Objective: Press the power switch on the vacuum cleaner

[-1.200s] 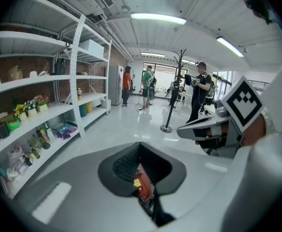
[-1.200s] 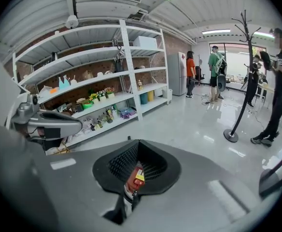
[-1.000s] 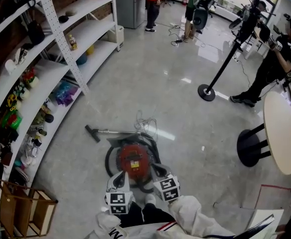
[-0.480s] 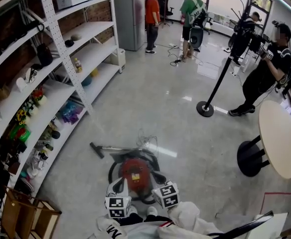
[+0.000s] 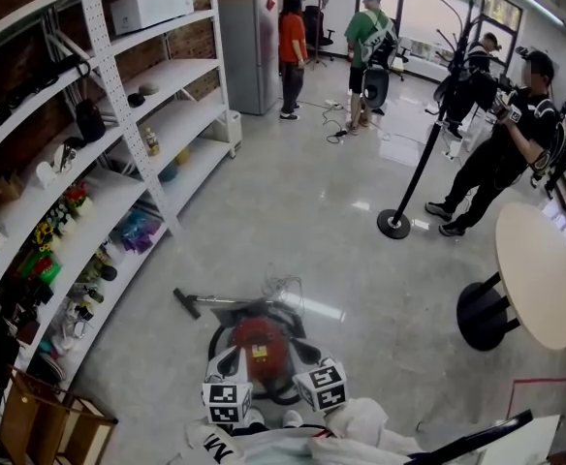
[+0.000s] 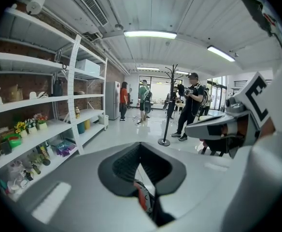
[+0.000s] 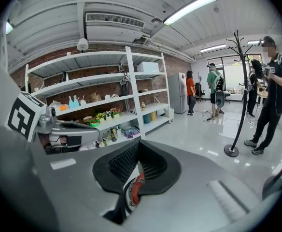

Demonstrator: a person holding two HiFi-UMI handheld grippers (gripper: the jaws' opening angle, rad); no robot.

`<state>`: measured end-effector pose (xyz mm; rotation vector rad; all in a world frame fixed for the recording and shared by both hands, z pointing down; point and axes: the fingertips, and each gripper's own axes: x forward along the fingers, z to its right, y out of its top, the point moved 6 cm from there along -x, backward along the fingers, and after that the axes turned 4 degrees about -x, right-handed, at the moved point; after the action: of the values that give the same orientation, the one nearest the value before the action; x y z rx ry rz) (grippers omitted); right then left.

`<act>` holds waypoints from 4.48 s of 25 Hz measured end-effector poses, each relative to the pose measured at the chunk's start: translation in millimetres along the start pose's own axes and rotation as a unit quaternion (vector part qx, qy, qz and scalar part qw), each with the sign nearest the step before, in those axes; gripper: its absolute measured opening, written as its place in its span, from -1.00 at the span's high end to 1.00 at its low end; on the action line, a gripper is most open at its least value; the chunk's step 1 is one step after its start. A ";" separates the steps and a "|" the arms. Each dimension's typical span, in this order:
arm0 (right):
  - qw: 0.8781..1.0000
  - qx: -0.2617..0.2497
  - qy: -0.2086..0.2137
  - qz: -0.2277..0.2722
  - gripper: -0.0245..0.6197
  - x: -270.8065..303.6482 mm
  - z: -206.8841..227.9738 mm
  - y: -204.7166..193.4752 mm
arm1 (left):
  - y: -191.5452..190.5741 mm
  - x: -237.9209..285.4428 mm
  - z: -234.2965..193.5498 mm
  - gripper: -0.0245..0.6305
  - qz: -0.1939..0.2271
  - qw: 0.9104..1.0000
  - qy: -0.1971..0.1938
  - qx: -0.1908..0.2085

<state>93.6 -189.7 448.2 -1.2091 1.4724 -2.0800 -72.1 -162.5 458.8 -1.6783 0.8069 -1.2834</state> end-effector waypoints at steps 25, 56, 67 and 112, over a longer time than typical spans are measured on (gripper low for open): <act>1.000 0.009 0.012 0.010 0.92 -10.1 13.8 -10.0 | -8.8 -3.9 30.9 0.93 -0.005 1.000 0.003 0.019; 0.999 0.001 -0.049 0.019 0.92 -67.2 -139.9 -43.2 | -57.4 -134.1 -18.3 0.93 0.027 0.998 -0.055 0.008; 0.997 0.012 -0.066 0.023 0.92 -95.4 -198.8 -69.4 | -88.6 -195.6 -31.2 0.93 0.023 0.998 -0.062 0.016; 0.998 0.031 -0.049 -0.008 0.92 -169.7 -196.5 -122.7 | -120.3 -231.7 48.1 0.93 -0.015 0.998 -0.064 0.019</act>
<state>65.4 96.0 458.4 -1.2849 1.3486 -2.0307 -87.4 102.4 466.2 -1.7287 0.6795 -1.1910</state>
